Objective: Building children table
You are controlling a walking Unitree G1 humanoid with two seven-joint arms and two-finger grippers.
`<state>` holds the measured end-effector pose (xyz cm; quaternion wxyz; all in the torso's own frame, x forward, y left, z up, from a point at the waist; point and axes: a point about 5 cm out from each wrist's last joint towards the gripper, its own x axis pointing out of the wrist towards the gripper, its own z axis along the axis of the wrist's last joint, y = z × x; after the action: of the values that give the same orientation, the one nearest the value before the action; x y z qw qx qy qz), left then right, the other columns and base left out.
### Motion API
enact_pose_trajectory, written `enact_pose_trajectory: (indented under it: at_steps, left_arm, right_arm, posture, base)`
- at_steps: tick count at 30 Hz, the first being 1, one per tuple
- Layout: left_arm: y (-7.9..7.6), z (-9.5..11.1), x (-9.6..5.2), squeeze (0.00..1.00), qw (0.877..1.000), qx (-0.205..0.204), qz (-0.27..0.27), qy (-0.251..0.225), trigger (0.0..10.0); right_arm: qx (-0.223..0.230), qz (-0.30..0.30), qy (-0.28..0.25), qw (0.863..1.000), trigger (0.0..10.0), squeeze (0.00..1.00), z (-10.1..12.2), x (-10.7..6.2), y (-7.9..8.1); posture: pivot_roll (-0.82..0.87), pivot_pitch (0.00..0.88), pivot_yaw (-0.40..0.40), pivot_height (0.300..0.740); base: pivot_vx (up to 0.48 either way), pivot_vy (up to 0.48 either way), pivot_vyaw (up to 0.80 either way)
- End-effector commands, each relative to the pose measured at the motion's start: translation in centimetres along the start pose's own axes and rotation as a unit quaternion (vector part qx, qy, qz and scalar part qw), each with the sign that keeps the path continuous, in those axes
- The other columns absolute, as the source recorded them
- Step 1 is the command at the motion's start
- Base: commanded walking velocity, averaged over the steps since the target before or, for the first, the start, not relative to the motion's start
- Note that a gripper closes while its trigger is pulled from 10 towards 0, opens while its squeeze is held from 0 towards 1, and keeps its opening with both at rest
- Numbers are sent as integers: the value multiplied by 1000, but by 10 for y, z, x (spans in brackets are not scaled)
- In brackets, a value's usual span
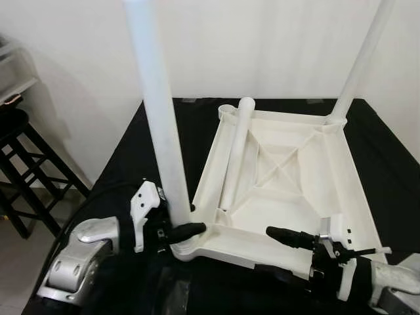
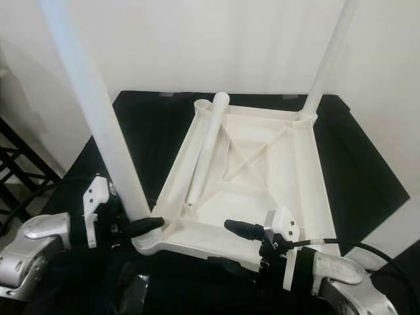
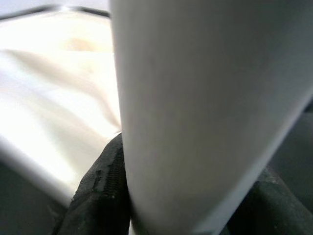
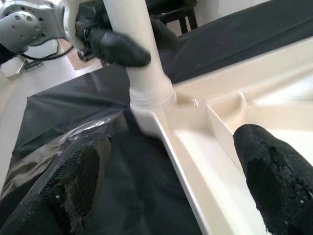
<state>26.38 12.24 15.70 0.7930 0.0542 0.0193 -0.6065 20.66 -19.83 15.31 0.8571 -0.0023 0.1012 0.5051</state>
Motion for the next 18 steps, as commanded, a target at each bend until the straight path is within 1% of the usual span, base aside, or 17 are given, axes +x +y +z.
enact_pose_trajectory:
  at_steps: [1, 3, 5, 6, 7, 10, 11, 12, 13, 14, 16, 17, 18]
  left_arm:
    - [-12, -10, 7, 0, 998, -29, -51, 1, 0]
    - [-13, -8, 15, 0, 997, -27, -72, -10, 0]
    - [-13, -8, 15, 0, 997, -27, -72, -10, 0]
    - [-14, -7, 15, 0, 996, -26, -85, -14, 0]
    - [-14, -6, 18, 0, 995, -20, -95, -16, 0]
    - [-11, -2, 22, 0, 995, -10, -97, -22, 0]
    - [-7, 0, 23, 0, 996, -9, -80, -24, 2235]
    - [-7, 0, 23, 0, 996, -9, -80, -24, 2235]
    - [0, 0, 24, 1000, 998, -18, -45, -26, 10000]
    - [0, 0, 24, 1000, 998, -18, -45, -26, 10000]
    - [6, 1, 22, 1000, 999, -24, -13, -32, 10000]
    - [12, 3, 20, 1000, 999, -18, 23, -39, 10000]
    - [12, 3, 20, 1000, 999, -18, 23, -39, 10000]
  right_arm:
    - [4, 2, -4, 1000, 10000, 0, 1, -1, 1]
    - [3, 1, -2, 1000, 10000, 0, 1, -1, 1]
    - [3, 1, -2, 1000, 10000, 0, 1, -1, 1]
    - [3, 1, -2, 1000, 10000, 0, 1, -1, 1]
    - [3, 1, -1, 1000, 10000, 0, 1, -1, 1]
    - [4, 1, -1, 1000, 10000, 0, 1, -1, 1]
    - [4, 0, -2, 1000, 10000, 0, 1, -1, 1]
    - [4, 0, -2, 1000, 10000, 0, 1, -1, 1]
    - [4, -1, -2, 1000, 10000, 0, 1, -1, 1]
    - [4, -1, -2, 1000, 10000, 0, 1, -1, 1]
    - [4, -1, -2, 1000, 10000, 0, 1, -1, 1]
    - [4, -1, -2, 1000, 10000, 0, 1, -1, 1]
    - [4, -1, -2, 1000, 10000, 0, 1, -1, 1]
  posture:
    - [-71, 43, 12, 740]
    - [-75, 44, 11, 740]
    - [-75, 44, 11, 740]
    - [-75, 44, 11, 740]
    - [-75, 43, 12, 740]
    - [-76, 45, 16, 740]
    - [-75, 46, 15, 740]
    - [-75, 46, 15, 740]
    - [-74, 47, 16, 740]
    - [-74, 47, 16, 740]
    - [-72, 47, 14, 740]
    - [-68, 50, 15, 740]
    - [-68, 50, 15, 740]
  base:
    - [0, 0, 0]
    - [0, 0, 0]
    - [0, 0, 0]
    - [0, 0, 0]
    - [0, 0, 0]
    - [0, 0, 0]
    - [0, 0, 0]
    - [0, 0, 0]
    - [0, 0, 0]
    - [0, 0, 0]
    - [0, 0, 0]
    - [0, 0, 0]
    - [0, 0, 0]
